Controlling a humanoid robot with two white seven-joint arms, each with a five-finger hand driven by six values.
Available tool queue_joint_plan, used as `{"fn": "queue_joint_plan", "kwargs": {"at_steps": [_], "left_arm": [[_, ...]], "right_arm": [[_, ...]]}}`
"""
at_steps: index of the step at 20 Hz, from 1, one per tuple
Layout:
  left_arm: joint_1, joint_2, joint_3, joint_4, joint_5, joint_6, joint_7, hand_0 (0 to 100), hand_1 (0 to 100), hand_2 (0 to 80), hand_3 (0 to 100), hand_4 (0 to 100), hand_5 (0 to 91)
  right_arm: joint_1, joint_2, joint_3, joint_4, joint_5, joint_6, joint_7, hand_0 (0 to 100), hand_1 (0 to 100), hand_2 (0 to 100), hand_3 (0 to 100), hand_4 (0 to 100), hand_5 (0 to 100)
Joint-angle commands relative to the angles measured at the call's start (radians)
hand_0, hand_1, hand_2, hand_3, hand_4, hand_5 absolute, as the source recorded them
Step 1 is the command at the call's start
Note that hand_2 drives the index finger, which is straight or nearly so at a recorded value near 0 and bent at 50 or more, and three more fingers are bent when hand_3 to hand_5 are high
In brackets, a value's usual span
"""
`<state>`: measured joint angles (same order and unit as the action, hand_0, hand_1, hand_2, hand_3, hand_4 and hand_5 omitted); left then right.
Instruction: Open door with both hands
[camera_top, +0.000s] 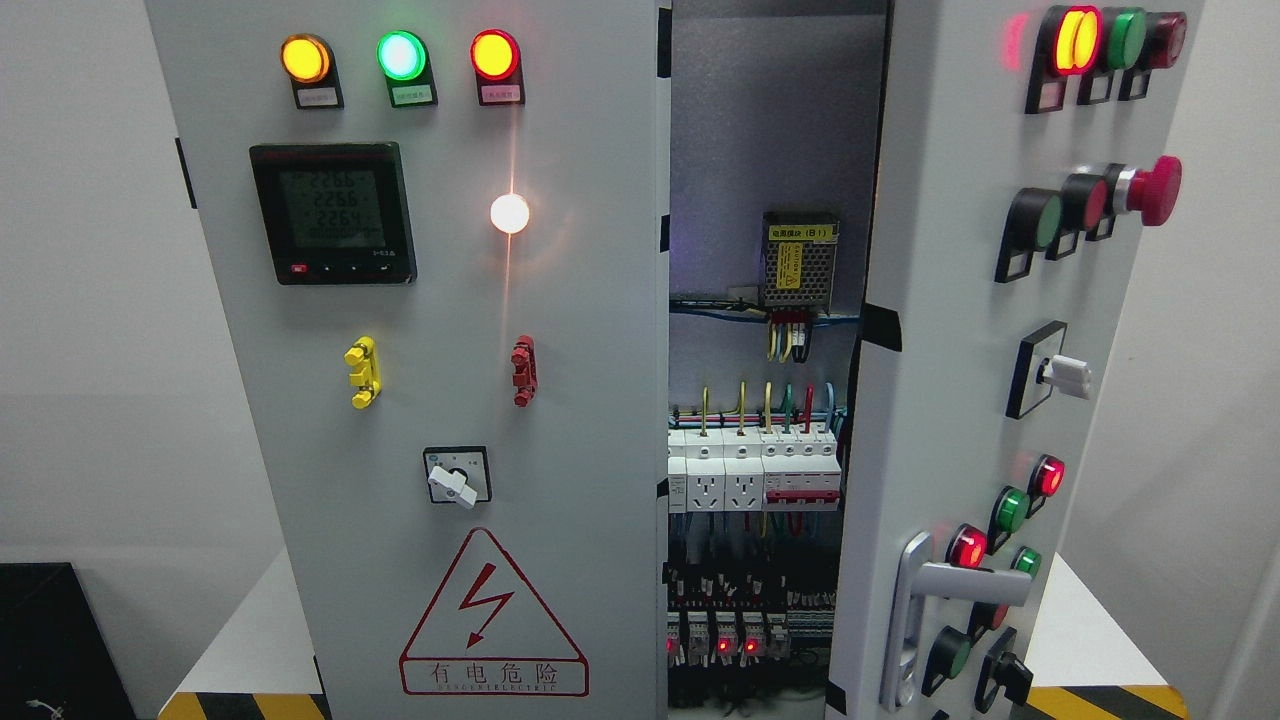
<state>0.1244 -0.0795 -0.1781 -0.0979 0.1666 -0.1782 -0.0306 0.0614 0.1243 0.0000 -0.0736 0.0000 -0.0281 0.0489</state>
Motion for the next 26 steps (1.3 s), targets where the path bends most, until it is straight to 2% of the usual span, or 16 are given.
{"fn": "queue_joint_plan", "kwargs": {"at_steps": [1,4,7,12,15,18,23,26], "left_arm": [[0.001,0.02,0.008,0.014,-0.001,0.019,0.0,0,0,0.0,0,0,0.0],[0.004,0.033,0.044,0.012,-0.01,0.051,0.0,0,0,0.0,0,0,0.0],[0.012,0.035,0.052,0.011,-0.058,0.052,0.0,0,0,0.0,0,0,0.0],[0.018,0.049,0.038,-0.026,-0.061,0.031,0.0,0,0,0.0,0,0,0.0],[0.032,0.092,-0.036,-0.09,-0.061,0.016,0.0,0,0,0.0,0,0,0.0],[0.066,0.133,-0.124,-0.218,-0.061,-0.044,0.0,0,0,0.0,0,0,0.0],[0.084,0.168,-0.133,-0.395,-0.068,-0.046,0.0,0,0,0.0,0,0,0.0],[0.121,0.242,-0.135,-0.561,-0.067,-0.046,0.0,0,0,0.0,0,0,0.0]], "right_arm": [[0.0,0.0,-0.005,0.0,0.018,0.0,0.0,19,0,0,0,0,0],[0.0,0.0,-0.005,0.0,0.017,0.0,0.0,19,0,0,0,0,0],[0.0,0.0,-0.005,0.0,0.018,0.0,0.0,19,0,0,0,0,0],[0.0,0.0,-0.005,0.0,0.018,0.0,0.0,19,0,0,0,0,0],[0.0,0.0,-0.005,0.0,0.018,0.0,0.0,19,0,0,0,0,0],[0.0,0.0,-0.005,0.0,0.018,0.0,0.0,19,0,0,0,0,0],[0.0,0.0,-0.005,0.0,0.017,0.0,0.0,19,0,0,0,0,0],[0.0,0.0,-0.005,0.0,0.017,0.0,0.0,19,0,0,0,0,0]]}}
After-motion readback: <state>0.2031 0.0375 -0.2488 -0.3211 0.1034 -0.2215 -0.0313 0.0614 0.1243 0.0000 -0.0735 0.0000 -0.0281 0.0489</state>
